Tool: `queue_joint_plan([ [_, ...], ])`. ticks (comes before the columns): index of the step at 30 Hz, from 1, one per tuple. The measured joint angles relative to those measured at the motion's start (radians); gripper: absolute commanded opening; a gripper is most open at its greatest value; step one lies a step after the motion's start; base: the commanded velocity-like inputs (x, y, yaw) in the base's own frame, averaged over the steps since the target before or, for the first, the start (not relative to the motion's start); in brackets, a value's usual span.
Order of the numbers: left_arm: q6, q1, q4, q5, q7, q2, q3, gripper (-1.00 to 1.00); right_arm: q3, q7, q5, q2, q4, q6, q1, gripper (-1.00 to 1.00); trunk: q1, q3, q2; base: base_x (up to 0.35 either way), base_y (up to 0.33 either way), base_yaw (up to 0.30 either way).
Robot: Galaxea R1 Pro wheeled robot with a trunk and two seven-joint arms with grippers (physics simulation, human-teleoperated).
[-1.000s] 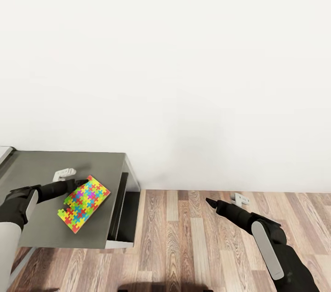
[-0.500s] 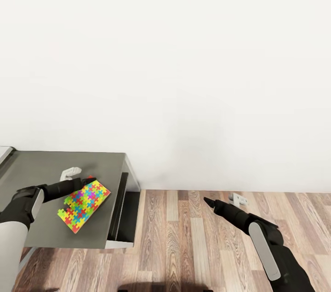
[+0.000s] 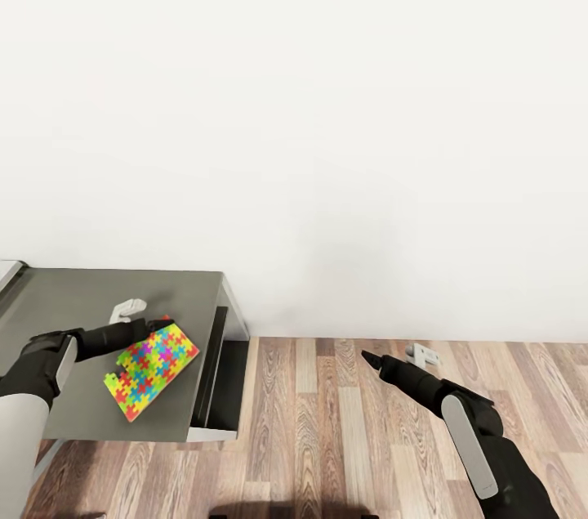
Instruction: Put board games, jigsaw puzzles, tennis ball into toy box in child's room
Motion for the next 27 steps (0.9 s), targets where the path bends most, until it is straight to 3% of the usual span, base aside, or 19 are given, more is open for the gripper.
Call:
queue_joint_plan([
  [5,0.031,0.0,-0.001,-0.004,-0.021,-0.001,0.002,1.0,0.0,0.0,0.0,0.0,0.0,0.0,0.0,1.0,0.0,0.0,0.0,0.0,0.0,0.0],
  [12,0.043,0.0,-0.009,0.002,-0.035,0.0,0.009,1.0,-0.017,-0.001,-0.002,0.026,-0.009,-0.013,-0.001,1.0,0.0,0.0,0.0,0.0,0.0,0.0],
  [27,0.062,-0.001,-0.008,0.003,-0.031,0.005,0.008,1.0,-0.018,-0.003,-0.001,0.03,-0.009,-0.014,-0.001,1.0,0.0,0.0,0.0,-0.006,-0.004,0.0],
])
